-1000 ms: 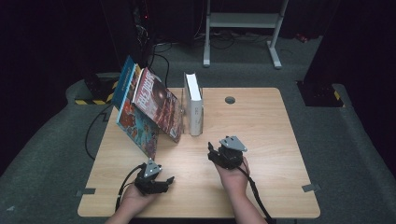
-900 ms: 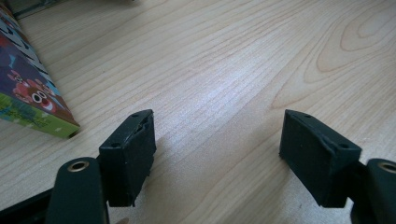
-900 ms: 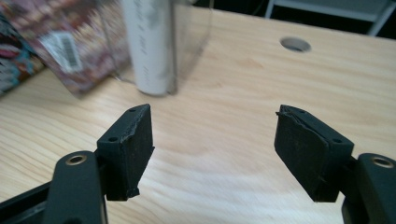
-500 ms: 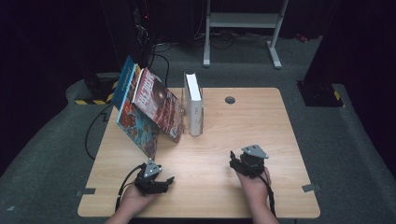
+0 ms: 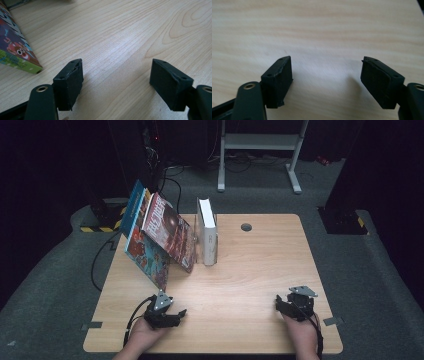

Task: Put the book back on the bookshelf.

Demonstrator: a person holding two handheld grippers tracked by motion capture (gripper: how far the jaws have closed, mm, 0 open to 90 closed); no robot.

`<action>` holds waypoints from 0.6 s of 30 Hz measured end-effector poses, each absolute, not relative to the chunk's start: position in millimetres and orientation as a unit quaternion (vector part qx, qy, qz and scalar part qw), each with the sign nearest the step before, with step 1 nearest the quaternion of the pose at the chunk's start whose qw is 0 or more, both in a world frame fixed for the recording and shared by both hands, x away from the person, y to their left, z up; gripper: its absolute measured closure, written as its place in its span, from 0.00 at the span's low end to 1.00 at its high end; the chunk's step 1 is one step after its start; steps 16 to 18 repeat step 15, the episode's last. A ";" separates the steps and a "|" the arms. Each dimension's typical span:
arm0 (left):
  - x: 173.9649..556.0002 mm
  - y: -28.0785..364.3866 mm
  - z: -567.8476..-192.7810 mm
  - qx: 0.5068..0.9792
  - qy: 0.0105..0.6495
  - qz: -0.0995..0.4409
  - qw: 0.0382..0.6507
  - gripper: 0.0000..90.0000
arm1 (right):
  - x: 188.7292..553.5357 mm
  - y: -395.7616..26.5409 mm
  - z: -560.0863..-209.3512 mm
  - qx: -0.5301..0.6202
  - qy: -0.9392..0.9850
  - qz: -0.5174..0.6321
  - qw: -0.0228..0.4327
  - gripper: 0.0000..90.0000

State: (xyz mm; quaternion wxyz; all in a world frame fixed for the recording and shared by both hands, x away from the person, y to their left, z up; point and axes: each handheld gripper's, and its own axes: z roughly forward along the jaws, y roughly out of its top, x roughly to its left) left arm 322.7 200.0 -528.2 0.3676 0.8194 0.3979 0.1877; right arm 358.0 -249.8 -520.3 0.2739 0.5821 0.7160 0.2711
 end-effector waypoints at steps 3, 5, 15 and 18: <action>322.4 200.1 -528.2 0.819 0.398 0.188 0.367 0.30 | 352.5 -261.5 -522.6 0.572 0.719 0.282 0.278 0.24; 322.2 200.4 -528.0 0.820 0.398 0.187 0.366 0.30 | 351.4 -265.2 -523.5 0.580 0.713 0.290 0.267 0.23; 320.0 200.6 -528.3 0.816 0.405 0.186 0.368 0.30 | 352.5 -269.5 -523.8 0.585 0.712 0.296 0.250 0.22; 320.0 200.6 -528.3 0.816 0.405 0.186 0.368 0.30 | 352.5 -269.5 -523.8 0.585 0.712 0.296 0.250 0.22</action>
